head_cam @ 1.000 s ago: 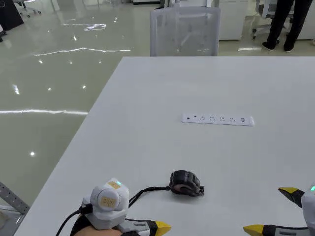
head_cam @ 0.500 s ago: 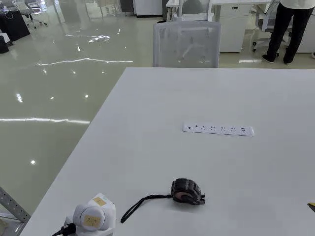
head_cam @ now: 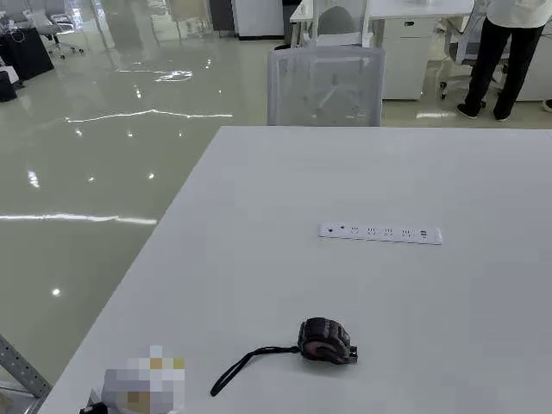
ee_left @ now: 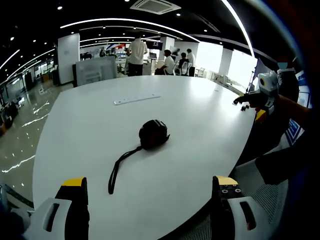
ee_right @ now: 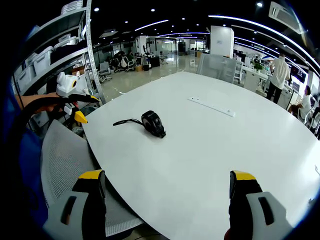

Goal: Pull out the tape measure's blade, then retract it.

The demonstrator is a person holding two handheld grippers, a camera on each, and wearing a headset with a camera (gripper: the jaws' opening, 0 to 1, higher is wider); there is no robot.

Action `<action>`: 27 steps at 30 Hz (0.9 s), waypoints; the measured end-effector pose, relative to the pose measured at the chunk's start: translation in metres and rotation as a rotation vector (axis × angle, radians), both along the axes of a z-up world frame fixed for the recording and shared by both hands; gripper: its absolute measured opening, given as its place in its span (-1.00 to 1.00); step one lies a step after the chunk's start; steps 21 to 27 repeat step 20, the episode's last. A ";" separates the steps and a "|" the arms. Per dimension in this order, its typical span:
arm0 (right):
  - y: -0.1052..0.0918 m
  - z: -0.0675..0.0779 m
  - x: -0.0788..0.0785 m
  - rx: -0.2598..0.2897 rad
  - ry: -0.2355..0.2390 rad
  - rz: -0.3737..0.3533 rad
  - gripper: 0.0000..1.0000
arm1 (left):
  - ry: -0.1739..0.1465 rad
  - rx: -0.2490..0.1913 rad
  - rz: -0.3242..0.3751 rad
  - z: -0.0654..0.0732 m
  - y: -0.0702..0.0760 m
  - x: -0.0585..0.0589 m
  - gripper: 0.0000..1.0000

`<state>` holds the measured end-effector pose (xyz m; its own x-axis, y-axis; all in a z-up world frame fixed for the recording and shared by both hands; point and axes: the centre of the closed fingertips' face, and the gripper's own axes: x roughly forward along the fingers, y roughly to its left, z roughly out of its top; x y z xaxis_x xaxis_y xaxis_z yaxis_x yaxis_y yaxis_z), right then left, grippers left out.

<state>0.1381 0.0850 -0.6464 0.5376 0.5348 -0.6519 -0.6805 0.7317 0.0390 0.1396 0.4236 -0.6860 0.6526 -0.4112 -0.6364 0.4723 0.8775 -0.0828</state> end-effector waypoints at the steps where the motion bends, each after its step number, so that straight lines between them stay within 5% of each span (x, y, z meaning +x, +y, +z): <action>1: -0.001 0.000 -0.001 0.001 0.000 0.000 1.00 | 0.001 0.000 0.000 0.000 0.001 -0.001 1.00; 27: 0.003 0.010 -0.004 0.013 -0.015 -0.003 1.00 | -0.010 0.008 0.004 0.005 0.010 -0.007 1.00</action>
